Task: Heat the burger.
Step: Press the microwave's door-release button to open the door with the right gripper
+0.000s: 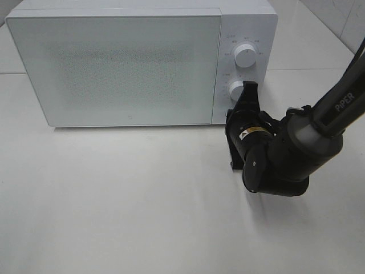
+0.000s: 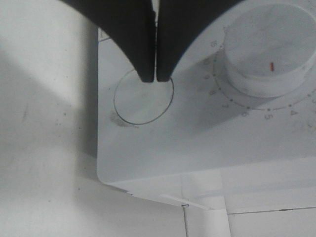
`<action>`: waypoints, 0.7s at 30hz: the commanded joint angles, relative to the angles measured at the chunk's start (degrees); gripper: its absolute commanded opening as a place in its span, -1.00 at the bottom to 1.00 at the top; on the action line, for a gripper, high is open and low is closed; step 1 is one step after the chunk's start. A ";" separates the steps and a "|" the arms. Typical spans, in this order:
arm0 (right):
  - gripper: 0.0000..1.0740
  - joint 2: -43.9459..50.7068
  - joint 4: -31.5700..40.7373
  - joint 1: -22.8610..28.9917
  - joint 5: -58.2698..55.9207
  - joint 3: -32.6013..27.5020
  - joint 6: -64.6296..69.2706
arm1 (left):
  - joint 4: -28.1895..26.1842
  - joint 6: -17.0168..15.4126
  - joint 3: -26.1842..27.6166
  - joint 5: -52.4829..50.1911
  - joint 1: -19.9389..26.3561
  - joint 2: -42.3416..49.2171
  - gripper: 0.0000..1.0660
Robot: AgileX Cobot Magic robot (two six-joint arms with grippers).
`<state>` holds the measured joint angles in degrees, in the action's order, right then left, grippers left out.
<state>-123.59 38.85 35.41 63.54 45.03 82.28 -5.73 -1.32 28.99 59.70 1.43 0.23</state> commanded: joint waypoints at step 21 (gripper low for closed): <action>-1.00 -1.26 0.06 -0.86 -1.66 2.52 -4.41 | -0.23 -0.17 0.00 -0.63 0.17 0.97 0.88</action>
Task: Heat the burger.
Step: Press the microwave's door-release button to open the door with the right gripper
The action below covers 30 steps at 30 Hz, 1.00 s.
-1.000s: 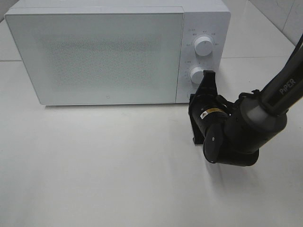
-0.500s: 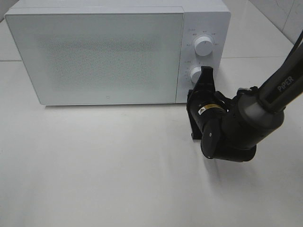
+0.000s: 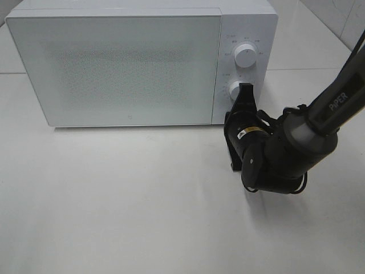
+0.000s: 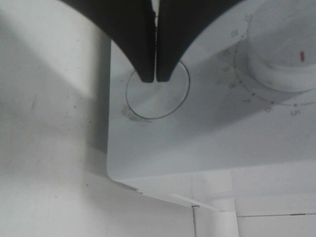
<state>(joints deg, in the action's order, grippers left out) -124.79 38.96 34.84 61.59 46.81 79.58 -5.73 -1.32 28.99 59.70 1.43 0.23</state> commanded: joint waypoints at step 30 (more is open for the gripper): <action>-1.00 -2.06 2.81 -1.60 -2.86 9.68 -7.39 | -0.23 -0.17 0.00 -0.63 0.17 0.97 0.88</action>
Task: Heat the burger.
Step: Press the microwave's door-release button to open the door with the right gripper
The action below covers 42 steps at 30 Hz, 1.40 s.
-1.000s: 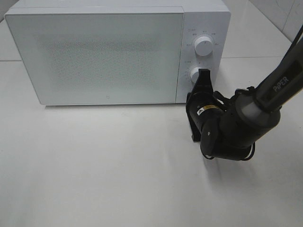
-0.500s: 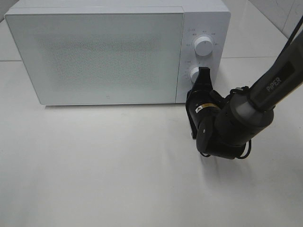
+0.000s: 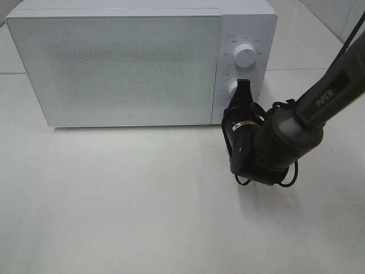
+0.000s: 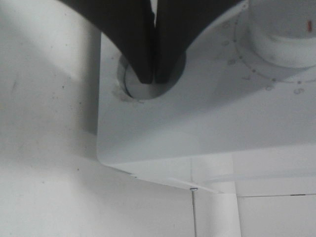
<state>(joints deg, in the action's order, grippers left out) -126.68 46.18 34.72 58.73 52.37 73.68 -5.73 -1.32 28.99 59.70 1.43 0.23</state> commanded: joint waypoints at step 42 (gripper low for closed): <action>-1.00 2.01 -10.83 -3.32 -2.52 4.70 -1.66 | -0.23 -0.17 0.00 -0.63 0.17 0.97 0.88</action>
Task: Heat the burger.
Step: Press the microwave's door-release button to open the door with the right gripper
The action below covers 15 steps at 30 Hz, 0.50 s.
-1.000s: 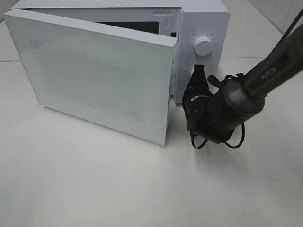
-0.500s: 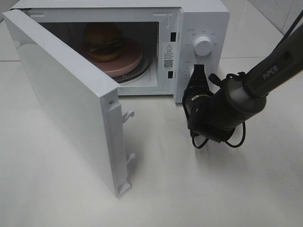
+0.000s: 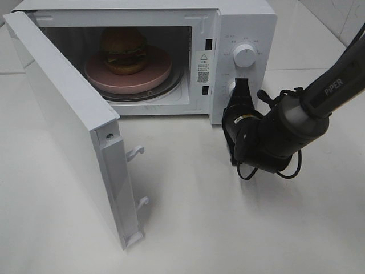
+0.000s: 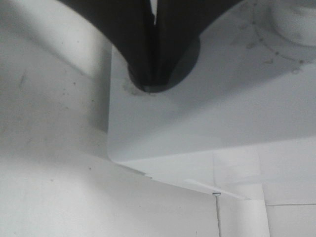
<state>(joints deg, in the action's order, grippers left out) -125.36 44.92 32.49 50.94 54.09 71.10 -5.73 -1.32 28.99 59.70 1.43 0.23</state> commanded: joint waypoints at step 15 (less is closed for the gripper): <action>-1.00 4.18 -12.15 -1.09 2.23 -2.58 2.98 | -0.23 -0.17 0.00 -0.63 0.17 0.97 0.88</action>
<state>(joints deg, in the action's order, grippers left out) -123.19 38.22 31.28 50.25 51.17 73.45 -5.73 -1.32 28.99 59.70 1.43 0.23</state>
